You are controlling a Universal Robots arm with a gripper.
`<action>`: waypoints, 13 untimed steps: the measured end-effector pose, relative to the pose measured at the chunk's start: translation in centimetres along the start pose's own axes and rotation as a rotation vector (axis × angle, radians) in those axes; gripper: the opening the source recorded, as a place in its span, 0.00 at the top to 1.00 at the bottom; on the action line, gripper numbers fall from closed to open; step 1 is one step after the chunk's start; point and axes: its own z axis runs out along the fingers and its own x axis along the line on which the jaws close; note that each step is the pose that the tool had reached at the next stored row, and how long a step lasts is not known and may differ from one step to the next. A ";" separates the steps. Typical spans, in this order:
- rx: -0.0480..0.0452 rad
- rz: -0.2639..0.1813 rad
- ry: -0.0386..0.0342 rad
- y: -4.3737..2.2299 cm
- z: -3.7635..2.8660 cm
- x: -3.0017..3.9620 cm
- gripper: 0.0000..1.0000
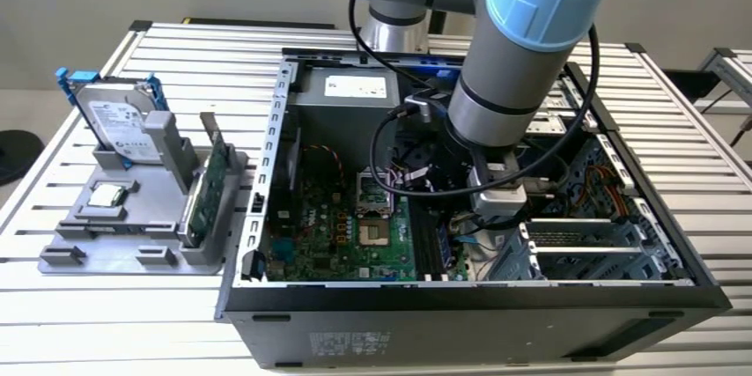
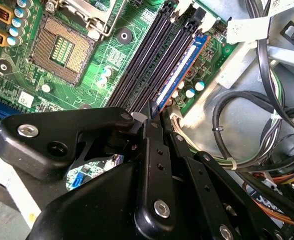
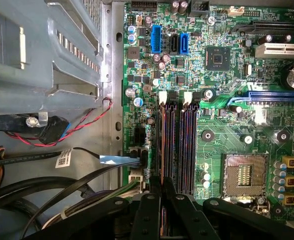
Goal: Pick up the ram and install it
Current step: 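Insert the ram into the slot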
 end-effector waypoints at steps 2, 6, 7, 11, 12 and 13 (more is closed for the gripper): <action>0.0000 0.000 0.0000 0.00 0.00 -0.01 1.00; 0.0002 0.000 0.0000 -0.01 0.01 -0.11 1.00; 0.0002 0.000 0.0000 -0.02 0.02 -0.13 1.00; 0.0016 0.000 0.0000 -0.02 0.15 -0.13 1.00; 0.0027 0.000 0.0000 -0.02 0.19 -0.13 1.00; 0.0040 0.000 0.0000 -0.02 0.23 -0.14 1.00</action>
